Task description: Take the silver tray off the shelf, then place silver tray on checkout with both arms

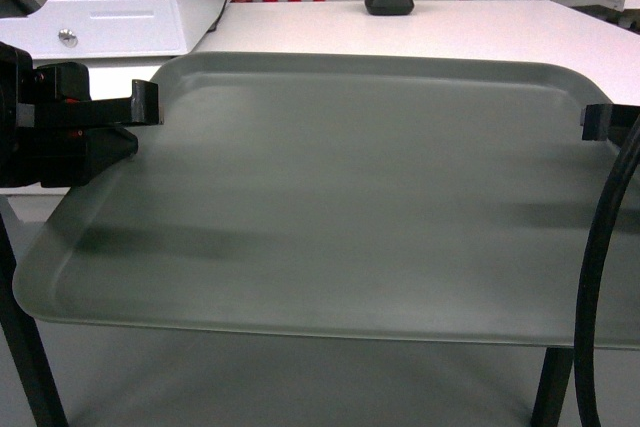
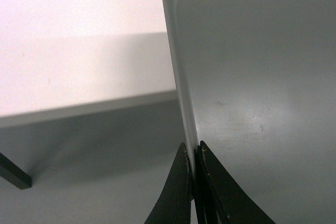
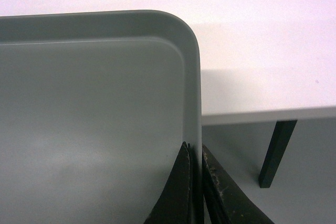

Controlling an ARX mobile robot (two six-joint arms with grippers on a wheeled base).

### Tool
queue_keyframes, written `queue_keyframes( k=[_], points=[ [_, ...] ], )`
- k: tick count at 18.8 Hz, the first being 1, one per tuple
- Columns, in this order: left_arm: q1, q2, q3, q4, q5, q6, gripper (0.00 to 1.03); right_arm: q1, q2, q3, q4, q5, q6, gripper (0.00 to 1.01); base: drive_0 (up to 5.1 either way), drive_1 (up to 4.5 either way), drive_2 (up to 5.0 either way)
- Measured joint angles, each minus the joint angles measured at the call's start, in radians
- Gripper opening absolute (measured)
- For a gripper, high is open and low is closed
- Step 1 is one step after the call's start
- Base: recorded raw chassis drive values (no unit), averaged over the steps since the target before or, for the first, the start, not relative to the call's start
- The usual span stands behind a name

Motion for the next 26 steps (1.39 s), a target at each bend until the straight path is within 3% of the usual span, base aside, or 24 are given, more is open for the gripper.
queue_keyframes(
  k=[14,25,26],
  points=[
    [0.0,0.0,0.0,0.003,0.0,0.0,0.03,0.0,0.0,0.0,-0.001,0.0,0.0,0.03,-0.1,3.91,-4.0],
    [-0.001,0.002,0.0,0.001,0.003,0.0,0.03,-0.005,0.0,0.0,-0.001,-0.003,0.0,0.03,0.0,0.0,0.0],
    [-0.001,0.002,0.0,0.0,0.0,0.0,0.03,-0.008,0.003,-0.012,0.052,-0.024,0.0,0.03,0.0,0.0,0.0]
  ],
)
